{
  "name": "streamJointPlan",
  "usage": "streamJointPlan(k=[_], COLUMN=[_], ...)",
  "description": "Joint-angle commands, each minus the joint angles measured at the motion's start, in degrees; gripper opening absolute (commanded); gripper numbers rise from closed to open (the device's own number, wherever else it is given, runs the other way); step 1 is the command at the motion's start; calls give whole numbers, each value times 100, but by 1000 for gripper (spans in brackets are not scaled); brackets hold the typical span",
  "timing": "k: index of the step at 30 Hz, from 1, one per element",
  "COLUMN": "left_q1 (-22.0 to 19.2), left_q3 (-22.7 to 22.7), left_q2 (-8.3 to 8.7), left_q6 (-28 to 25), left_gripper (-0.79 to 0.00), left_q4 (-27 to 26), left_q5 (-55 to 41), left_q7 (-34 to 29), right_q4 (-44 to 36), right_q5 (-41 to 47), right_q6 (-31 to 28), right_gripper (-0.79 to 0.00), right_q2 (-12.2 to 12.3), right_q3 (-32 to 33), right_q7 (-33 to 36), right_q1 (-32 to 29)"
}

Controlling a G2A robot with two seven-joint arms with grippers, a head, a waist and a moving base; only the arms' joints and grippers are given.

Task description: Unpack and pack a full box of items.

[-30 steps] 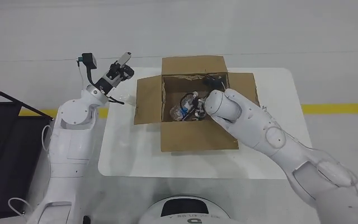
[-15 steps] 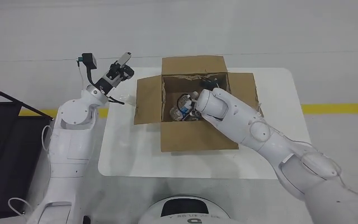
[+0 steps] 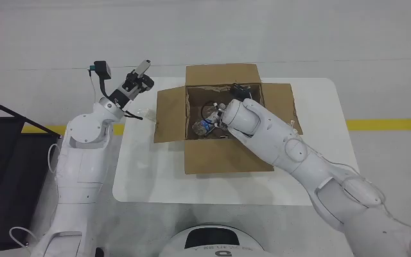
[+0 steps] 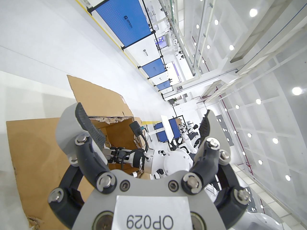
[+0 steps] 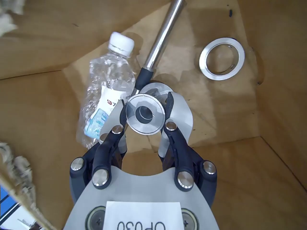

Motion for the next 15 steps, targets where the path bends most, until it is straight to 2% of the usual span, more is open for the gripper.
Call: streamJointPlan(k=[1, 5, 8, 12, 15], left_q1=[-1, -1, -1, -1, -1], left_q3=[0, 0, 0, 0, 0], left_q2=[0, 0, 0, 0, 0], left_q6=[1, 1, 1, 1, 1], left_gripper=[0, 0, 0, 0, 0], left_q4=[2, 2, 2, 2, 2], left_q5=[-4, -4, -4, -4, -4], left_q7=[0, 0, 0, 0, 0], right_q4=[-425, -1505, -2242, -2992, -3499], right_q5=[-28, -259, -531, -546, -435], right_q6=[-36, -328, -913, -2288, -3569], right_gripper=[-785, -785, -785, -785, -785], right_q2=[102, 429, 675, 946, 1114], right_q3=[253, 952, 1448, 2396, 3215], right_q7=[-144, -494, -571, -771, -1047], right_q1=[-222, -1007, -1657, -2536, -3360])
